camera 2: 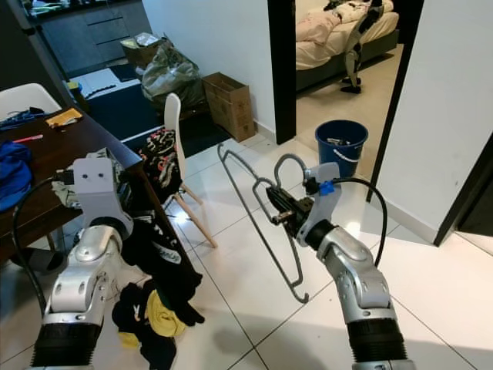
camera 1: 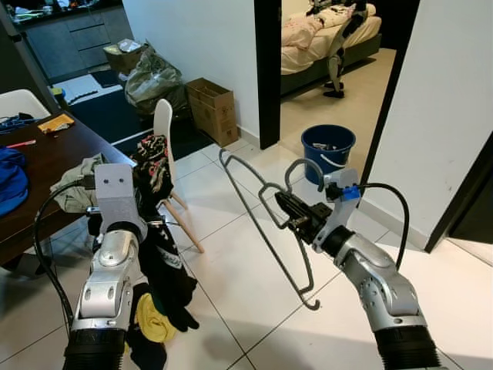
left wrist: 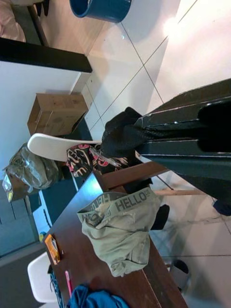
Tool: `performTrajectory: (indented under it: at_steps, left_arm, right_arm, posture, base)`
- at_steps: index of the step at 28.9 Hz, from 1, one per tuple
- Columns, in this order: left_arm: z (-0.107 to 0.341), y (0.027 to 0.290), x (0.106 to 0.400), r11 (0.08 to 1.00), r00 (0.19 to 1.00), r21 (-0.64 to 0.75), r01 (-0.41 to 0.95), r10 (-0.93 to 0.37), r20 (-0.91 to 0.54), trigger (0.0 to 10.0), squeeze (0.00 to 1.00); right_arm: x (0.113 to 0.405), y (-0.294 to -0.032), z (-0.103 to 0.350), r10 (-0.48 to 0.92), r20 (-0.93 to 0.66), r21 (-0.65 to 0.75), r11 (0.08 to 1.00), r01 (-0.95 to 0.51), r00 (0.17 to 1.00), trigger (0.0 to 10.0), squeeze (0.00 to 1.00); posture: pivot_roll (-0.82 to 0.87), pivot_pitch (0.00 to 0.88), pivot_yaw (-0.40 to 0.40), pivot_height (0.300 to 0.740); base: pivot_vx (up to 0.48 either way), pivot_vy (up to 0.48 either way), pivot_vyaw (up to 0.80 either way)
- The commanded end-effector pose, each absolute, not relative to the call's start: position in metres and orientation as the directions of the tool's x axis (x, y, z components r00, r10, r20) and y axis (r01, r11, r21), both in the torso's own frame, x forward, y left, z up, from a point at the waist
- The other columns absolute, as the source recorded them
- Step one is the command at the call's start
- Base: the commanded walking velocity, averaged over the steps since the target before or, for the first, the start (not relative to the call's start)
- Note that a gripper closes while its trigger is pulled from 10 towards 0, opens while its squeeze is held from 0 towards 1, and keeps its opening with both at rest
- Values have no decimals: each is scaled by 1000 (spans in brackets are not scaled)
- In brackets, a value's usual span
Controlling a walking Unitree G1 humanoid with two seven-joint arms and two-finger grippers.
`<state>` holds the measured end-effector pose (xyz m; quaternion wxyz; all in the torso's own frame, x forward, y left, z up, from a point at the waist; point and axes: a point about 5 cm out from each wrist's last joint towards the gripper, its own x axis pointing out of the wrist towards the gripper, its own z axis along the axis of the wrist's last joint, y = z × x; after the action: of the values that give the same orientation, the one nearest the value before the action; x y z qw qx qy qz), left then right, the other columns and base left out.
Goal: Hang hanger
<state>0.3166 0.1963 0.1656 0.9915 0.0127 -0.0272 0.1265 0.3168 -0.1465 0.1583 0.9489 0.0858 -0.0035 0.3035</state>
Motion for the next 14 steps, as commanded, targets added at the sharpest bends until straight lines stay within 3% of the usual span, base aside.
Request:
performTrajectory:
  at_steps: [1, 14]
  left_arm:
    - [171, 199, 315, 967, 965, 37, -254, 250, 78, 10000, 0]
    - [172, 185, 313, 988, 984, 23, -155, 152, 88, 10000, 0]
  right_arm:
    - [314, -142, 160, 591, 85, 161, 786, -596, 802, 10000, 0]
    - [313, -139, 161, 607, 103, 160, 772, -616, 788, 10000, 0]
  posture:
    - [2, 0, 86, 740]
    - [-1, 0, 92, 740]
  base:
    - [0, 0, 769]
    - [0, -26, 769]
